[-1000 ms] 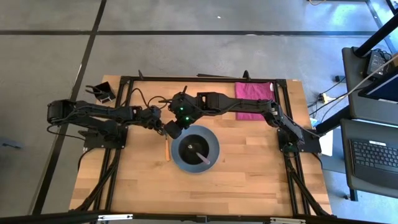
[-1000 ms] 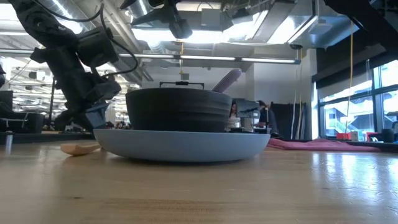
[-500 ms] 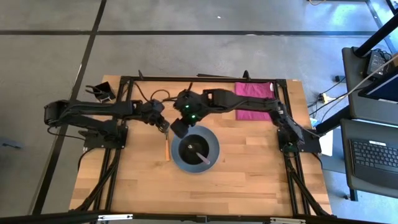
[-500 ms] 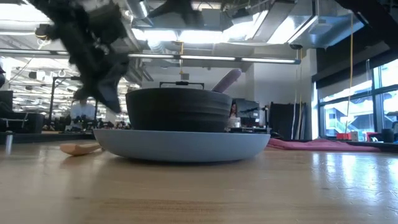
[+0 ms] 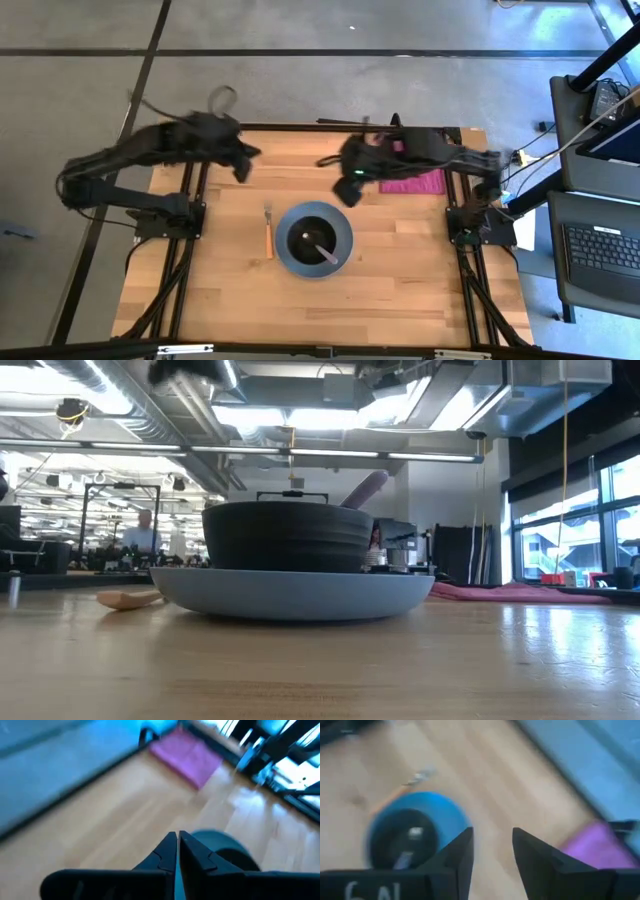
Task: Set table place
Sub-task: Return to Home Position
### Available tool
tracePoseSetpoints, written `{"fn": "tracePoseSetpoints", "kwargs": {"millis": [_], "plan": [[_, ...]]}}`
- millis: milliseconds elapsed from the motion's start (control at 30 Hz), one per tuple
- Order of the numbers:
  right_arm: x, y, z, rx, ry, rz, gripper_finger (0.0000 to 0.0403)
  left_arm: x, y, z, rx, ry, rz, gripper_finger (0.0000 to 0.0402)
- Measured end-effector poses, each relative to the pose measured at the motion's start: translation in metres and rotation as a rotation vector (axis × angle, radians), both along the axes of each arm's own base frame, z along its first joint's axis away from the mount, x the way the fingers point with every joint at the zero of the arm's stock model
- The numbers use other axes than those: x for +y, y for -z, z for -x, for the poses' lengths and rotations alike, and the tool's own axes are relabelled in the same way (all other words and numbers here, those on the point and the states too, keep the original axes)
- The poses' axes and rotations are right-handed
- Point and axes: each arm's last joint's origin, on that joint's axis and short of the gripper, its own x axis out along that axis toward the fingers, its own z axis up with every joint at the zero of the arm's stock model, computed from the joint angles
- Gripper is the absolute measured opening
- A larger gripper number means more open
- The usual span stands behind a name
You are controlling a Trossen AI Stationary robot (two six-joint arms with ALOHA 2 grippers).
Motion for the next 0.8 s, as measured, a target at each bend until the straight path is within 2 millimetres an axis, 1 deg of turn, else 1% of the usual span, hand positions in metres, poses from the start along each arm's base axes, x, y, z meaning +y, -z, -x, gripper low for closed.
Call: {"fn": "tracePoseSetpoints", "kwargs": {"millis": [67,100,200,267,367,433,500,567,633,700,800], "plan": [[0.005,-0.013,0.023,0.018,0.035,0.069,0.0137,-0.004,-0.029,0.015,-0.053,0.011,-0.066,0.0016],[0.009,-0.02,0.032,-0.008,0.043,0.1,0.0137,-0.006,-0.043,0.024,-0.081,0.018,-0.096,0.0017],[0.019,-0.041,0.06,-0.071,-0.007,0.173,0.0137,-0.013,-0.077,0.054,-0.169,0.014,-0.174,0.0019],[0.023,-0.055,0.081,-0.115,-0.031,0.203,0.0137,-0.018,-0.092,0.073,-0.228,-0.014,-0.201,0.0018],[0.023,-0.08,0.123,-0.193,-0.101,0.241,0.0137,-0.024,-0.107,0.102,-0.309,-0.085,-0.252,0.001],[0.019,-0.094,0.153,-0.255,-0.122,0.249,0.0137,-0.028,-0.111,0.122,-0.342,-0.143,-0.281,0.0004],[0.014,-0.106,0.182,-0.316,-0.132,0.25,0.0137,-0.032,-0.111,0.142,-0.367,-0.187,-0.293,0.0001],[0.007,-0.115,0.21,-0.373,-0.136,0.253,0.0137,-0.036,-0.106,0.159,-0.386,-0.214,-0.258,0.0003],[0.001,-0.122,0.235,-0.421,-0.148,0.256,0.0137,-0.04,-0.095,0.171,-0.379,-0.245,-0.181,0.0007],[-0.004,-0.123,0.256,-0.453,-0.155,0.257,0.0137,-0.042,-0.083,0.181,-0.363,-0.283,-0.109,0.0011],[-0.009,-0.113,0.278,-0.443,-0.151,0.259,0.0137,-0.044,-0.063,0.187,-0.345,-0.32,-0.067,0.0015]]}}
